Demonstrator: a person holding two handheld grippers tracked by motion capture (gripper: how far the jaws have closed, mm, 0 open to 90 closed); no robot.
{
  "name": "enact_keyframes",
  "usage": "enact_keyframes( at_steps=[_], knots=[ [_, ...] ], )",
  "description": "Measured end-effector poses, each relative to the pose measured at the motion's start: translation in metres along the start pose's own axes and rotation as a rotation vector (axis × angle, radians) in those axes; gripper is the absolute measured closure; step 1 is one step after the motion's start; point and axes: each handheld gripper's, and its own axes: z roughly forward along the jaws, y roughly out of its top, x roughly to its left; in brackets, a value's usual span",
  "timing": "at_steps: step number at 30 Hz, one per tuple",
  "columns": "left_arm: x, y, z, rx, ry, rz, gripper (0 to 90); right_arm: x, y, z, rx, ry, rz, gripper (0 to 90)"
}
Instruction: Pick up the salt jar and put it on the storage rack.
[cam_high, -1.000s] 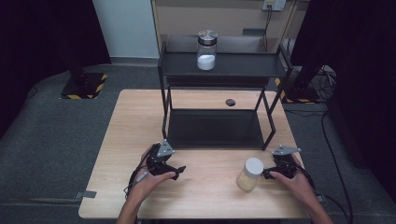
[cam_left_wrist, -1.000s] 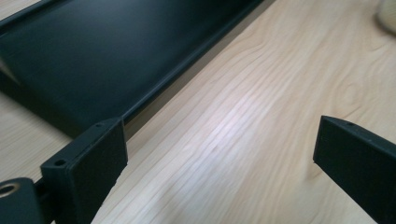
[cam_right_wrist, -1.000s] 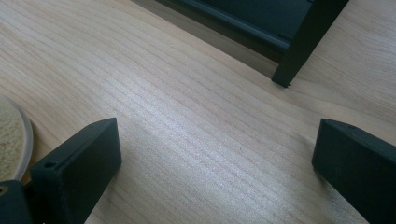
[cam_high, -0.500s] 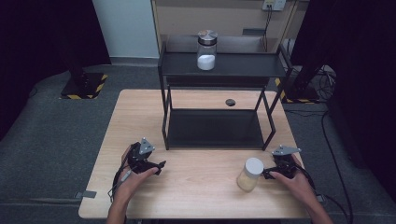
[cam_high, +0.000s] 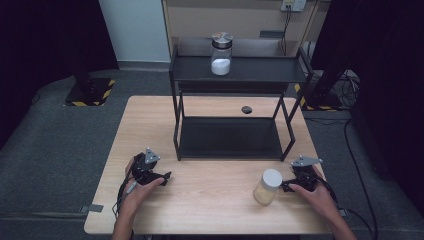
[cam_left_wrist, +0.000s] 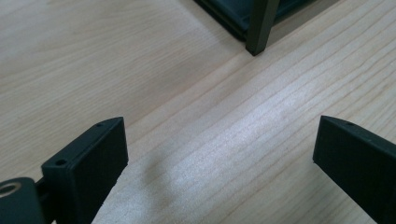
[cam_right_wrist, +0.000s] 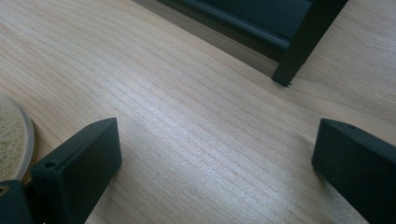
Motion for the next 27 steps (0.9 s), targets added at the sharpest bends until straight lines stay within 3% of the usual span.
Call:
enact_keyframes(
  at_steps=[6,10,16,18,21,27],
  knots=[
    [-0.002,0.002,0.004,0.016,0.013,-0.004,2.4,0.0,0.0,0.0,0.001,0.0,0.002,2.3],
    [0.0,0.001,0.007,0.027,0.001,0.007,2.3,0.0,0.0,0.0,0.001,0.0,0.002,2.3],
    [0.002,-0.002,0.009,0.021,-0.009,-0.031,1.0,0.001,0.0,-0.001,0.001,0.0,0.002,2.3],
    [0.008,-0.007,0.011,0.009,-0.03,-0.084,0.0,0.001,0.0,-0.001,0.001,0.0,0.002,2.3],
    [0.008,-0.014,0.011,-0.016,-0.033,-0.082,0.0,0.001,-0.001,-0.001,0.001,0.0,0.001,2.3],
    [0.008,-0.015,0.011,-0.02,-0.03,-0.084,0.0,0.001,-0.001,-0.001,0.001,0.0,0.001,2.3]
  ],
)
